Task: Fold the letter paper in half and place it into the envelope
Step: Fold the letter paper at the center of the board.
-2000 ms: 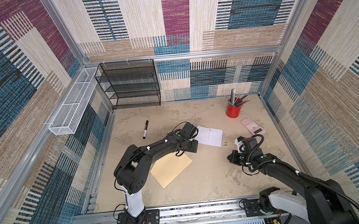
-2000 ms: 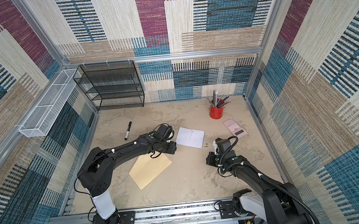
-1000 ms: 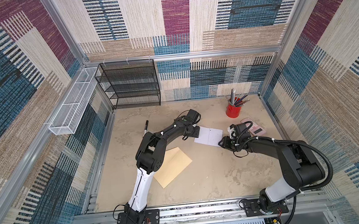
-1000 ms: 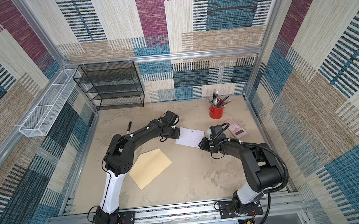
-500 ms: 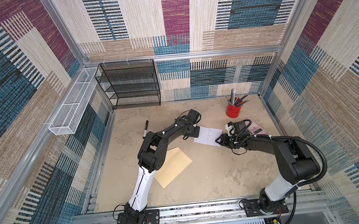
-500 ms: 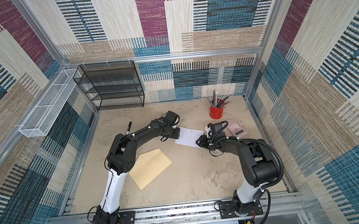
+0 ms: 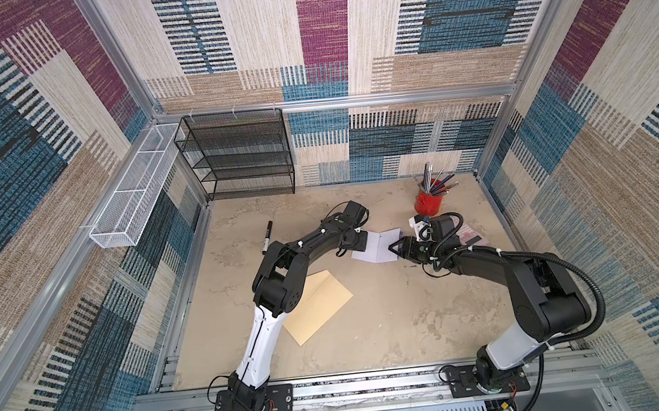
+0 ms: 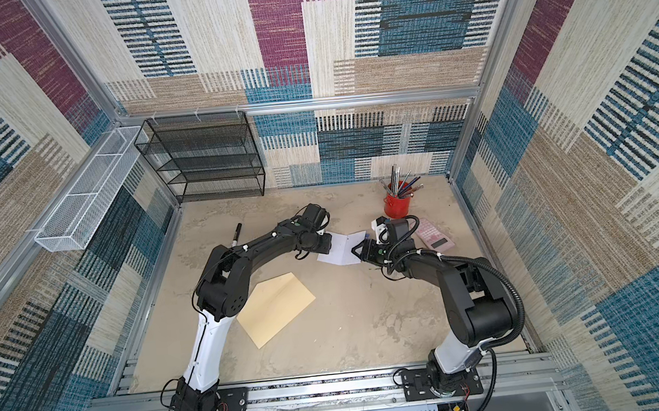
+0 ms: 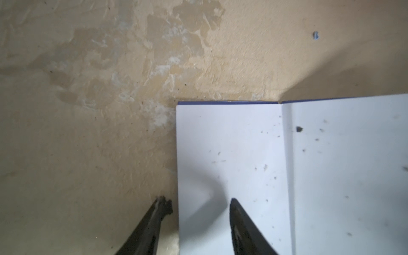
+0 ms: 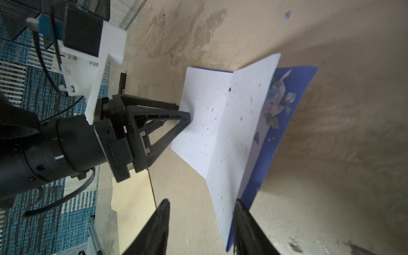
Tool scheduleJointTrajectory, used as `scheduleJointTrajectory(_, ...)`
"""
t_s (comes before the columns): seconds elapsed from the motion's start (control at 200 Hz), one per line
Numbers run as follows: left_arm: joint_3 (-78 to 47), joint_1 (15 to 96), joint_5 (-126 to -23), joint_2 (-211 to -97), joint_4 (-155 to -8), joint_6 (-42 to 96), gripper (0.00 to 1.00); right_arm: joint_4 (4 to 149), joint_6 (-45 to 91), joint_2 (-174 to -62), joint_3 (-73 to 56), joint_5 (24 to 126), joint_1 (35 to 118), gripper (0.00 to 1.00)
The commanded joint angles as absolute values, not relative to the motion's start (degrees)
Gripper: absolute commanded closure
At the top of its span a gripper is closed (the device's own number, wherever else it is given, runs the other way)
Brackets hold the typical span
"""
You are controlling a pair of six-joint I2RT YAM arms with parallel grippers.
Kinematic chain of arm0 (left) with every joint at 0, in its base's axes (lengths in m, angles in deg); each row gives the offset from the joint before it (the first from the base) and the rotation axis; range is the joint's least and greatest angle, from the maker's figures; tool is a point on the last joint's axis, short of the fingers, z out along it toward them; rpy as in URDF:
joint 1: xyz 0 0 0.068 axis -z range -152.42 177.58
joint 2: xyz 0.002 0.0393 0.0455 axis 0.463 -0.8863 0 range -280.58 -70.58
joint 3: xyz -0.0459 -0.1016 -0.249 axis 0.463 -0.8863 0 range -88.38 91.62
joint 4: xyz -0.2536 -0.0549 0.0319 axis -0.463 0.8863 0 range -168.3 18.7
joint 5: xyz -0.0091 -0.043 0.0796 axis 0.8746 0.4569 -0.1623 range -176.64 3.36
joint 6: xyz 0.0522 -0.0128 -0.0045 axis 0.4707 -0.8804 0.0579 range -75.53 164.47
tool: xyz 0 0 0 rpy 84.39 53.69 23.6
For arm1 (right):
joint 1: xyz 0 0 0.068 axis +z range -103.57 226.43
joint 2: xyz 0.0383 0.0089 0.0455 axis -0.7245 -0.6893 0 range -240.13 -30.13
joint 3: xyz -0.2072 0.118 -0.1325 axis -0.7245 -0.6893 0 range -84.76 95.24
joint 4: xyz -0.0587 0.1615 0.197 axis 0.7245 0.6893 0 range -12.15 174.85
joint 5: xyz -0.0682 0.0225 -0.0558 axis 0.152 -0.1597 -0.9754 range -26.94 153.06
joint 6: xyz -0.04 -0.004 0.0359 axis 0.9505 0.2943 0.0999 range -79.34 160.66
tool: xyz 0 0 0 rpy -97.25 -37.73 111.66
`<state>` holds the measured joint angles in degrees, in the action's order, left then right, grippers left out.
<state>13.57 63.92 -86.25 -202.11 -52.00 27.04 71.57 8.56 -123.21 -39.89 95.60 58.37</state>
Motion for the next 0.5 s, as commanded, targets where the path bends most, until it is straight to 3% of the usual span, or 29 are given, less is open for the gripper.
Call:
scheduleJointTrajectory(0.0,11.93,63.94,-82.96,-202.37,-47.07,26.58,0.50,68.93,7.79,-124.51,-37.96,97.21,59.41,0.50)
scheduleJointTrajectory(0.496,8.02,63.03,-77.86,-200.54,-52.40,25.50,0.50,76.29,7.86,-128.34,-26.04,95.34,64.35,0.49)
